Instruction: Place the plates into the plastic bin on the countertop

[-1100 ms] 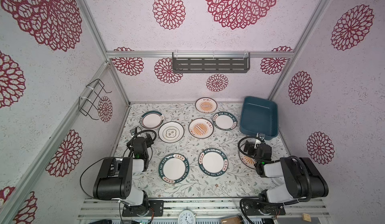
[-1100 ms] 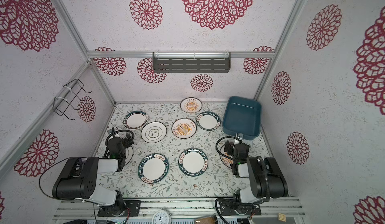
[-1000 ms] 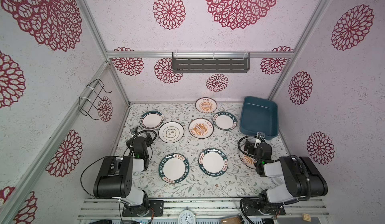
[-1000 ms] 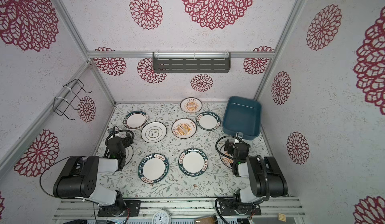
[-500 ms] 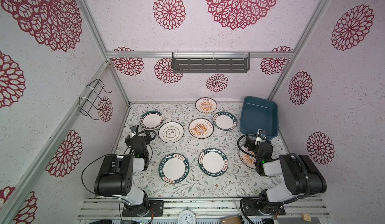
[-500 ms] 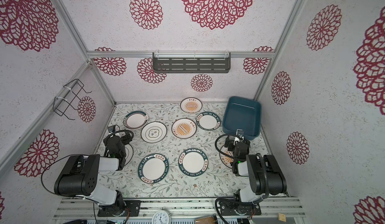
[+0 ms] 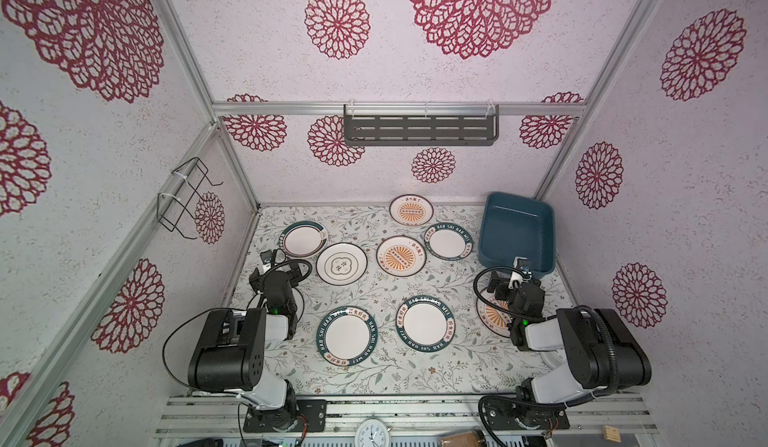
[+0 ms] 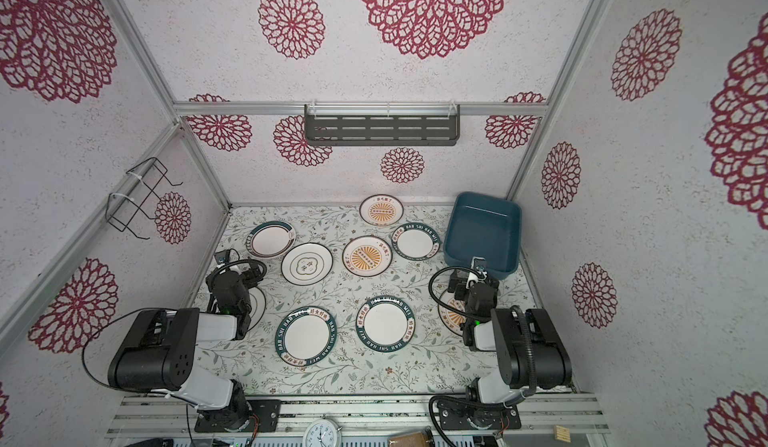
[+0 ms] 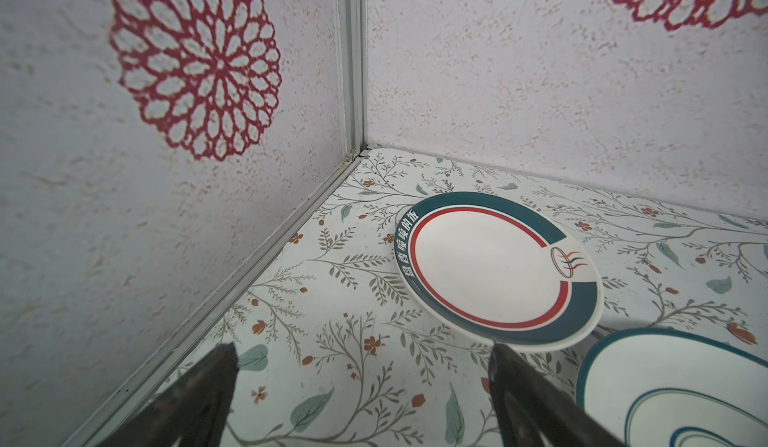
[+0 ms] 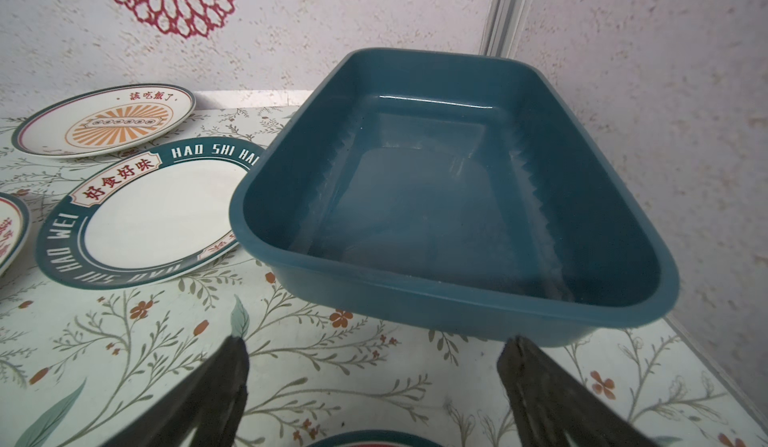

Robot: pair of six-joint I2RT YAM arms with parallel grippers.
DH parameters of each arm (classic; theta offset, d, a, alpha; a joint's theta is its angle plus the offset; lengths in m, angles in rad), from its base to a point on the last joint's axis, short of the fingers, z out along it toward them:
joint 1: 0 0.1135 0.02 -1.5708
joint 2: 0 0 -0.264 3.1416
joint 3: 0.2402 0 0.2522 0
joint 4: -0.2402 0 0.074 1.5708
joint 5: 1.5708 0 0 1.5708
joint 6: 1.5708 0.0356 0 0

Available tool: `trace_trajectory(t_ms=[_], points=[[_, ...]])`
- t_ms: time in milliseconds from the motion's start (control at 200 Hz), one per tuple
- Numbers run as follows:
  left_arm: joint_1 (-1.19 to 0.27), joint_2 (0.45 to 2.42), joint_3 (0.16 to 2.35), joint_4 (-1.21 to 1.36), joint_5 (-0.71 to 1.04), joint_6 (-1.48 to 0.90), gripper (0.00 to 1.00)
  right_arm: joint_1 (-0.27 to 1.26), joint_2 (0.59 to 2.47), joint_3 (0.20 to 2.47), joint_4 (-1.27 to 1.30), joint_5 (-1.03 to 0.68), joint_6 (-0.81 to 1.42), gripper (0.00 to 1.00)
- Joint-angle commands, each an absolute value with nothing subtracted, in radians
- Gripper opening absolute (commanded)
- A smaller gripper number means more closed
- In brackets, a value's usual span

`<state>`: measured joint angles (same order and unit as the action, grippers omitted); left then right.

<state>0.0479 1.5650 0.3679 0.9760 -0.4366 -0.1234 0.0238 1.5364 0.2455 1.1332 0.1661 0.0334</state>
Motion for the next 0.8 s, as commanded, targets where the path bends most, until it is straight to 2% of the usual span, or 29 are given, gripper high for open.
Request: trace_trajectory(t_ms=[0,205,285,425,525,691,796], points=[[0.041,1.577,0.382,1.006,-0.445,-0.109,0.97,0.018,1.536,0.264,1.184,0.155,0.017,0.99],[0.043,1.571,0.380,1.007,-0.442,-0.108,0.97,0.017,1.533,0.259,1.187,0.159,0.018,0.99],[0.037,1.512,0.392,0.941,-0.445,-0.101,0.97,0.019,1.487,0.256,1.166,0.211,0.031,0.99],[0.034,1.323,0.550,0.540,-0.388,-0.095,0.97,0.020,1.272,0.394,0.760,0.267,0.095,0.99],[0.030,1.245,0.688,0.347,-0.291,-0.123,0.97,0.019,1.163,0.515,0.499,0.271,0.192,0.99],[-0.003,1.239,0.985,0.022,-0.209,-0.314,0.97,0.024,1.136,0.743,0.117,0.196,0.443,0.99],[-0.043,1.280,1.172,-0.154,-0.138,-0.481,0.97,0.057,1.153,0.849,0.007,0.092,0.610,0.99]])
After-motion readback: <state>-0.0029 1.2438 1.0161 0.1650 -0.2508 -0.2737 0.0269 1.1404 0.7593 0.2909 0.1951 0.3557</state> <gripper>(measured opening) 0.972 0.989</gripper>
